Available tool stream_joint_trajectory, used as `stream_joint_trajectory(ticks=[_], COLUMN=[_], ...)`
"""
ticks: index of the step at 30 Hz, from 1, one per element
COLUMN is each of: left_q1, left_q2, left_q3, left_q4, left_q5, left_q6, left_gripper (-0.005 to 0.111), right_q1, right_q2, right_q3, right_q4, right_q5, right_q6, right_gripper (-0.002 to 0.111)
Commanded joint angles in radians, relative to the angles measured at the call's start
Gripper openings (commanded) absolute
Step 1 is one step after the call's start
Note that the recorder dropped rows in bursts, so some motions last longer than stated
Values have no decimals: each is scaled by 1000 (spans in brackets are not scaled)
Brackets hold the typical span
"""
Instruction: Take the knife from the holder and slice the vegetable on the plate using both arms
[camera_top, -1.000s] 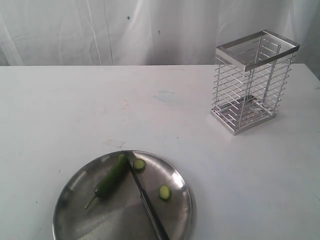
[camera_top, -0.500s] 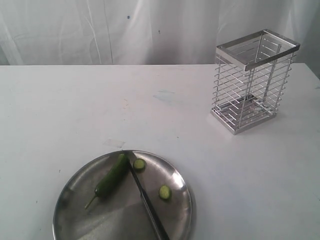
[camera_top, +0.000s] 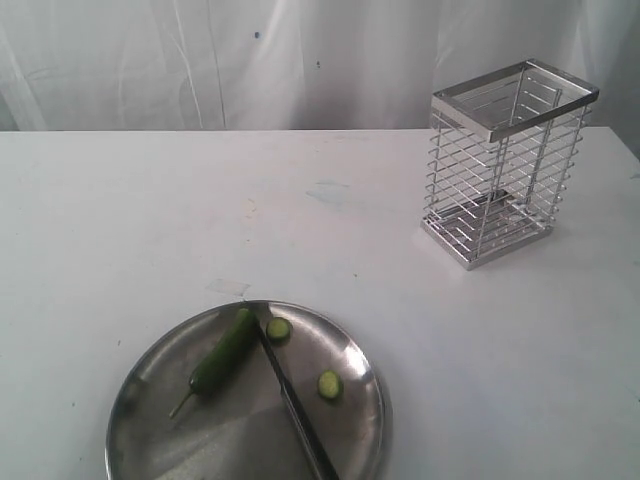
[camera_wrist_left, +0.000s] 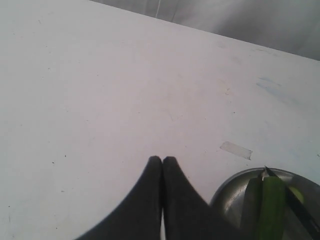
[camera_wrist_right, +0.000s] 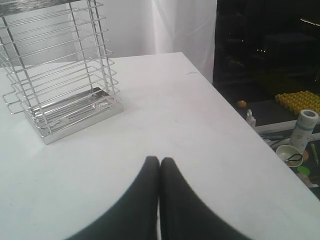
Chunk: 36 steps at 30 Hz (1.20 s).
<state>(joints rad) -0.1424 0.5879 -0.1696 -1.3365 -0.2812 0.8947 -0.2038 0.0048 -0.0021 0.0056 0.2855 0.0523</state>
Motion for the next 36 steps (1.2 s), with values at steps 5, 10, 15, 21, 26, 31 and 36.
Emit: stream_joint_trajectory(ticks=[5, 10, 15, 21, 26, 31, 36], left_q1=[-9, 35, 74, 187, 300, 291, 245], left_q2=[-15, -124, -324, -556, -588, -588, -588], left_q3=[0, -4, 37, 170, 170, 170, 170], left_q4=[-4, 532, 1313, 1294, 1269, 1252, 1254], left_q5=[60, 391, 516, 520, 522, 543, 545], left_q6=[17, -252, -1213, -1397, -1088, -854, -927], left_gripper=[0, 0, 0, 0, 0, 0, 0], right_q1=[-6, -6, -6, -6, -6, -6, -6], right_q2=[-5, -5, -5, -5, -5, -5, -5], right_q3=[2, 2, 2, 2, 2, 2, 2], right_q4=[-6, -6, -6, -6, -6, -6, -6], right_q5=[3, 3, 3, 3, 5, 5, 5], right_q6=[3, 3, 3, 3, 3, 3, 3], right_gripper=[0, 0, 0, 0, 0, 0, 0])
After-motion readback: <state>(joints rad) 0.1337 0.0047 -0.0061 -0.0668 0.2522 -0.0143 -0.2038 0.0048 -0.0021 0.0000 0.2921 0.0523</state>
